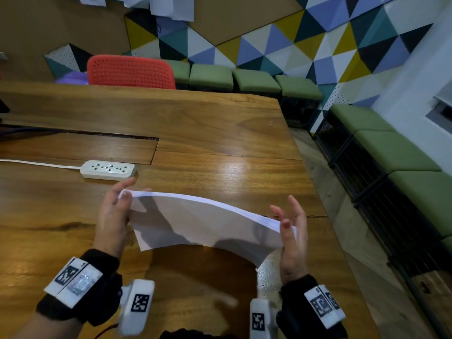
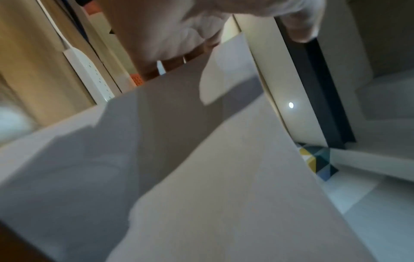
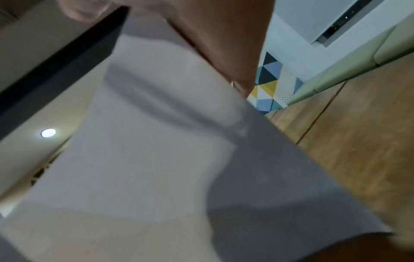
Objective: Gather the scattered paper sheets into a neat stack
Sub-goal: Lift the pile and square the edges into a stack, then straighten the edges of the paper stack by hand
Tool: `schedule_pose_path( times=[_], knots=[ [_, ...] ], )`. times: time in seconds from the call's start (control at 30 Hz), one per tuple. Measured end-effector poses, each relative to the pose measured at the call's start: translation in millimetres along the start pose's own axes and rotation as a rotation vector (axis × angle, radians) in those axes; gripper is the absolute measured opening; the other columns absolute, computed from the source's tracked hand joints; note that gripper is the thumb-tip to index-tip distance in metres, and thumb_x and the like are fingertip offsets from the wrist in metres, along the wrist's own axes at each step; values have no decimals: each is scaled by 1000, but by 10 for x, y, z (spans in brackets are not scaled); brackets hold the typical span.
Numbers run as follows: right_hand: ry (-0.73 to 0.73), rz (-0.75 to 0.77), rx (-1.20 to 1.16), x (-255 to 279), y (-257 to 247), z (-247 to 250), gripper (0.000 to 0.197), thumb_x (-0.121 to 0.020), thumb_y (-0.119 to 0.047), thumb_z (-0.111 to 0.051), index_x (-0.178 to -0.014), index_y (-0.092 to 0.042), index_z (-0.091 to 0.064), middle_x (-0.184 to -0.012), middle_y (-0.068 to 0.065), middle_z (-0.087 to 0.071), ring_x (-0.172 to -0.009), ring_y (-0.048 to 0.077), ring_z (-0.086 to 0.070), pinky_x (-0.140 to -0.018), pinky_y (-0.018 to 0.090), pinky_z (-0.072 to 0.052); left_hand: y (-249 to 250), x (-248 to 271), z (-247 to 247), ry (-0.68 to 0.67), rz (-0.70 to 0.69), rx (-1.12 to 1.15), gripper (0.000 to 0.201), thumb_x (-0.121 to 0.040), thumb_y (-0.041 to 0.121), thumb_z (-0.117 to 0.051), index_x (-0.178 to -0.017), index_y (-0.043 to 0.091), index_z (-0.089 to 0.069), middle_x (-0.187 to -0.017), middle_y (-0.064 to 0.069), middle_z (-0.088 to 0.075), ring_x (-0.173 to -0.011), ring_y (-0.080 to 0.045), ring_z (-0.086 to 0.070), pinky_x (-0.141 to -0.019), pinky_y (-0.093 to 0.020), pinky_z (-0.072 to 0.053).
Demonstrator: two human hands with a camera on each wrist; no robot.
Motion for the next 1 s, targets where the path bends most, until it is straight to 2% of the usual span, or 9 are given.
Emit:
schedule_pose_path(
  times=[0.1,0.17,0.27,0.37,0.5,0.73,0.8,0.87,1.0],
  knots=[
    [197,-4,-4,-17,-56,26,55,-75,-51,-55,-123,-25,-49,-102,1,-62,-90,-11,-56,-82,13,-44,-25,-96,-20,135,42,3,39,-90,48,-42,-120,24,-48,-98,-2,-68,-104,-19,-50,-76,-27,-37],
    [256,-49,19,-26,-36,24,26,-85,-28,-58,-109,-20,-56,-101,5,-63,-86,-8,-58,-83,21,-46,-35,-113,-46,150,50,-34,33,-95,36,-41,-123,19,-47,-97,-2,-68,-103,-19,-48,-74,-26,-36],
    [249,-44,22,-48,-35,7,14,-88,-22,-55,-100,-15,-60,-95,11,-66,-71,-16,-57,-66,4,-40,17,-112,-92,149,62,-47,29,-96,32,-39,-118,17,-50,-93,-1,-66,-93,-16,-51,-70,-24,-37],
    [277,-54,29,-51,-57,-2,5,-89,-25,-53,-90,-25,-58,-81,1,-65,-73,-12,-56,-73,17,-41,30,-129,-103,162,120,-4,26,-96,32,-37,-110,19,-56,-91,2,-62,-83,-10,-50,-71,-23,-39],
    [293,-87,60,-78,-22,1,10,-89,-19,-53,-84,-21,-61,-78,-4,-64,-88,15,-58,-81,33,-45,-46,-169,-45,157,129,-109,29,-90,39,-39,-85,29,-65,-124,-10,-56,-115,-28,-47,-98,-45,-38],
    [219,-57,60,-123,-68,-66,18,-91,-20,-49,-78,-22,-61,-85,-12,-61,-85,0,-54,-74,25,-42,55,-99,-130,134,76,-126,38,-99,28,-29,-93,11,-62,-83,2,-50,-77,-10,-43,-63,-26,-34],
    [149,-28,39,-144,-77,-101,22,-85,-44,-53,-88,-25,-61,-88,-14,-62,-88,1,-56,-82,26,-46,45,-110,-102,131,55,-112,39,-99,31,-29,-86,17,-63,-83,0,-53,-78,-11,-45,-65,-26,-36],
    [57,60,92,-126,-99,-119,59,-67,-67,-54,-111,-28,-55,-99,-12,-61,-95,-4,-54,-77,17,-44,43,-107,-61,118,10,-117,33,-96,39,-30,-86,29,-60,-88,1,-54,-85,-14,-48,-73,-31,-39],
    [-16,167,183,-88,-117,-78,65,-73,-50,-53,-132,-28,-39,-111,-9,-57,-96,-6,-54,-65,6,-46,126,-47,-5,65,-160,-215,12,-92,31,-41,-97,35,-52,-91,11,-49,-82,1,-50,-69,-21,-45]
  ],
)
Point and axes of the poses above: each hand's wrist, its own x-axis away from the middle knuckle, its own z-axis out of the back of the hand, y = z × x, the point moved 7 cm from there along -x, towards the middle knuckle
